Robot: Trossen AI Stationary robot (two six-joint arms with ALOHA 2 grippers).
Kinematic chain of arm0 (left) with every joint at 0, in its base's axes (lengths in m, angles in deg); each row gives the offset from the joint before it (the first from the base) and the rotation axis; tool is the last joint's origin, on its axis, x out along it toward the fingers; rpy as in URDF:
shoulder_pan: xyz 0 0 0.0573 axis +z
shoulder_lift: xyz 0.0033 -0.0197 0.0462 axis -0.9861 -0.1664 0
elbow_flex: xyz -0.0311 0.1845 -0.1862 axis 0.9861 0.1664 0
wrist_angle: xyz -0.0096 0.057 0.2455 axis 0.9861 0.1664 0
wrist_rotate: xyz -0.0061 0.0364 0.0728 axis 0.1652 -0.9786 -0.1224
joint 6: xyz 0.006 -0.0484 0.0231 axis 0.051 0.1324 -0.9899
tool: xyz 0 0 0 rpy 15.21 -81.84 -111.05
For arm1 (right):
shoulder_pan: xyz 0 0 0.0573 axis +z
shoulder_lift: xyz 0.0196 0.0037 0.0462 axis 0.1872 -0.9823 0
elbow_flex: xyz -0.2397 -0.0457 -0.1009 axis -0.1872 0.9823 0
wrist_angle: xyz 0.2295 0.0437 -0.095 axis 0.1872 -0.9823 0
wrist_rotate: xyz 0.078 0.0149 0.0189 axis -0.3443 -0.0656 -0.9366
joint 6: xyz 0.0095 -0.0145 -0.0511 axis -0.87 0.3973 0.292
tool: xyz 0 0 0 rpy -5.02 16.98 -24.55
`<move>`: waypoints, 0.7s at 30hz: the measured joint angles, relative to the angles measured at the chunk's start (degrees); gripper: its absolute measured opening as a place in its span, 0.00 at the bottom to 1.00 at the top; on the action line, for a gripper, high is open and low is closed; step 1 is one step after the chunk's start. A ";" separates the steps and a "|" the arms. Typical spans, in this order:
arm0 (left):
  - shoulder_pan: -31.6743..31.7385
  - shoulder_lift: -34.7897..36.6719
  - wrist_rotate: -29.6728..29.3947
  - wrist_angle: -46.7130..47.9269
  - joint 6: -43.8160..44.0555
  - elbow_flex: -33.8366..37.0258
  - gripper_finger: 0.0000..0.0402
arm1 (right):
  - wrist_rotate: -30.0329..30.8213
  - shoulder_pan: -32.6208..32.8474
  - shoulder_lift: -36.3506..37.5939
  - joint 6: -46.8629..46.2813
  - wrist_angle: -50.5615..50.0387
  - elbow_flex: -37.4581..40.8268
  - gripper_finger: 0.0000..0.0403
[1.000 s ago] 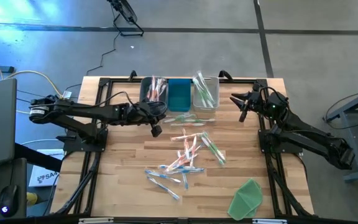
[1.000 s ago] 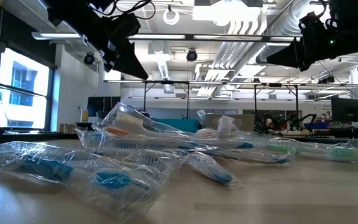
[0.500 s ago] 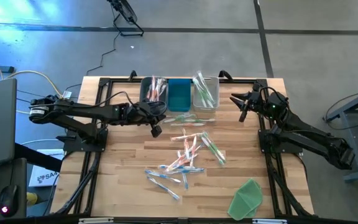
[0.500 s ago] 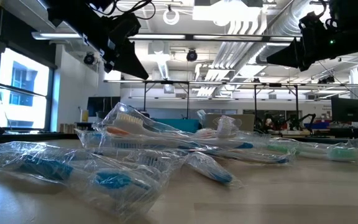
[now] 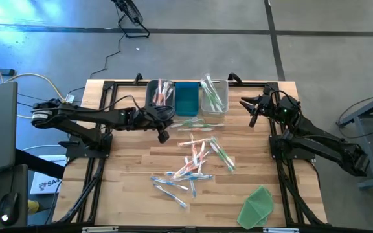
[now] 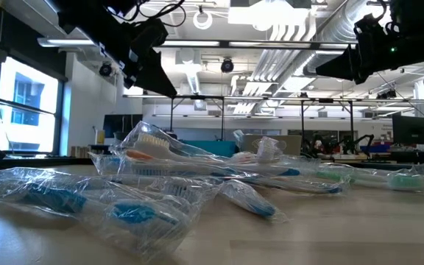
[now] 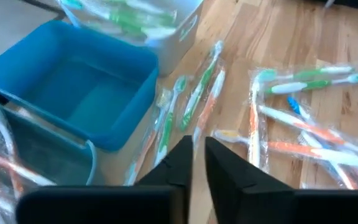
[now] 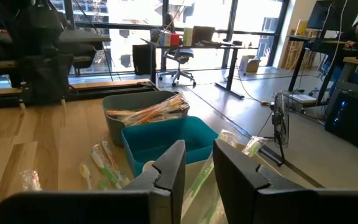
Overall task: Pick & Place Toothbrushes
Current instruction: Put the orange toothbrush into the dark blue bin
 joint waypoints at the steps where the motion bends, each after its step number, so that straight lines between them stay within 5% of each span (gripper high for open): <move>1: 0.02 -0.24 -0.02 -0.44 0.02 0.02 0.15 | 0.01 -0.02 0.00 0.00 0.00 0.00 0.19; 8: 0.02 -2.25 0.04 -6.25 -0.44 -0.02 0.35 | 0.20 -0.01 -0.02 0.01 0.01 0.00 0.19; 21: 0.02 -2.29 4.89 -9.22 -0.42 -0.02 0.37 | 0.18 0.00 -0.02 1.07 -0.02 0.00 0.19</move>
